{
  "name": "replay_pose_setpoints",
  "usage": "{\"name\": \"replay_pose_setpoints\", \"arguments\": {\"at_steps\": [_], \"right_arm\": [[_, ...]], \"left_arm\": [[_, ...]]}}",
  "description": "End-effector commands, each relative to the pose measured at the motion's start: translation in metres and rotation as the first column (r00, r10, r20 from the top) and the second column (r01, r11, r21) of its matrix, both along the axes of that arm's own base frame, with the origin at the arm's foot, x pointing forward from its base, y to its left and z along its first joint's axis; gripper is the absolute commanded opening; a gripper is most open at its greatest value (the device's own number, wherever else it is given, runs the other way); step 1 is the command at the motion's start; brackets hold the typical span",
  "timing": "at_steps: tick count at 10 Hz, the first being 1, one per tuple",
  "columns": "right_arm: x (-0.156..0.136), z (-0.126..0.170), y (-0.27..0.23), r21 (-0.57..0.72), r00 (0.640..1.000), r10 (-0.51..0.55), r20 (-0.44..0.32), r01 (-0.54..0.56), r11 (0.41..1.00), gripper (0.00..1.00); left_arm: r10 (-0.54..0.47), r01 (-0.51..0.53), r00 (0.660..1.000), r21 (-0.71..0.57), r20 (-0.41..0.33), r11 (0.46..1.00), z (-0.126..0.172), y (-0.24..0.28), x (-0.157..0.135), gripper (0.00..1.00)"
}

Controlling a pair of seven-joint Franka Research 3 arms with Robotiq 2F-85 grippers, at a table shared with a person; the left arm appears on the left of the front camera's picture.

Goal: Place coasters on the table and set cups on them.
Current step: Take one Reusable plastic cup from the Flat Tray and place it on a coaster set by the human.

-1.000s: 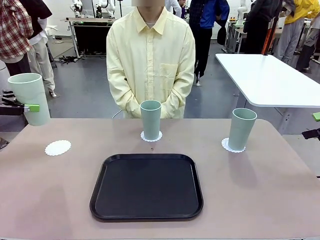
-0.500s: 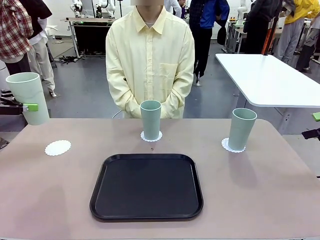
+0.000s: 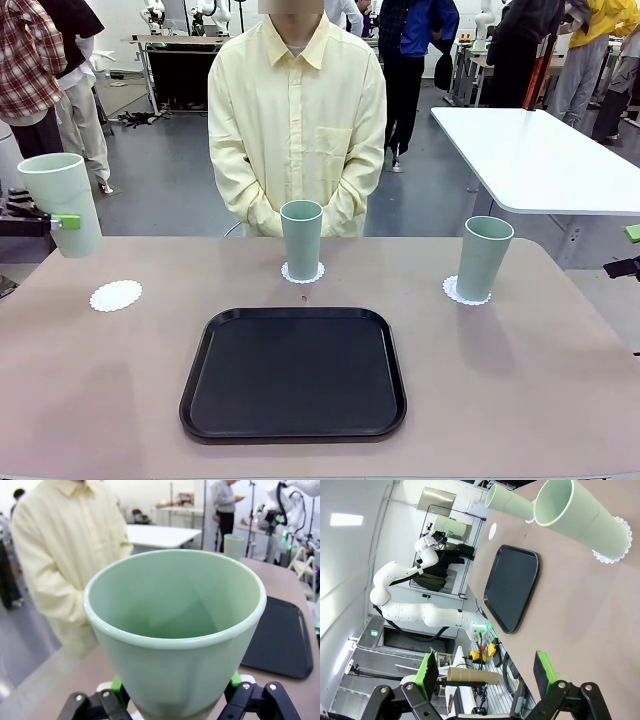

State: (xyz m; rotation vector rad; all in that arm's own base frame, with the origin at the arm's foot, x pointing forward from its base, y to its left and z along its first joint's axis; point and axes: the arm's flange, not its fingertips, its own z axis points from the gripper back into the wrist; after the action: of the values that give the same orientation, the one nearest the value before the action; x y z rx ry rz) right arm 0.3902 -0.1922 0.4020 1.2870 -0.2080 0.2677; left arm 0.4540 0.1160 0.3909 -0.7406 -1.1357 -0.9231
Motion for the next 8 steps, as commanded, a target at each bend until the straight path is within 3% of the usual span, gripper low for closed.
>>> {"name": "replay_pose_setpoints", "arguments": {"at_steps": [1, 8], "right_arm": [[0.0, 0.001, 0.001, 0.0, 1.0, 0.0, -0.005, 0.0, 1.0, 1.0], [0.0, 0.001, 0.001, 0.0, 1.0, 0.0, -0.005, 0.0, 1.0, 1.0]], "left_arm": [[-0.028, 0.029, 1.0, -0.057, 0.014, 0.998, -0.02, 0.0, 0.01, 0.85], [-0.016, 0.017, 0.999, -0.022, 0.028, 1.0, -0.094, 0.004, 0.03, 0.85]]}}
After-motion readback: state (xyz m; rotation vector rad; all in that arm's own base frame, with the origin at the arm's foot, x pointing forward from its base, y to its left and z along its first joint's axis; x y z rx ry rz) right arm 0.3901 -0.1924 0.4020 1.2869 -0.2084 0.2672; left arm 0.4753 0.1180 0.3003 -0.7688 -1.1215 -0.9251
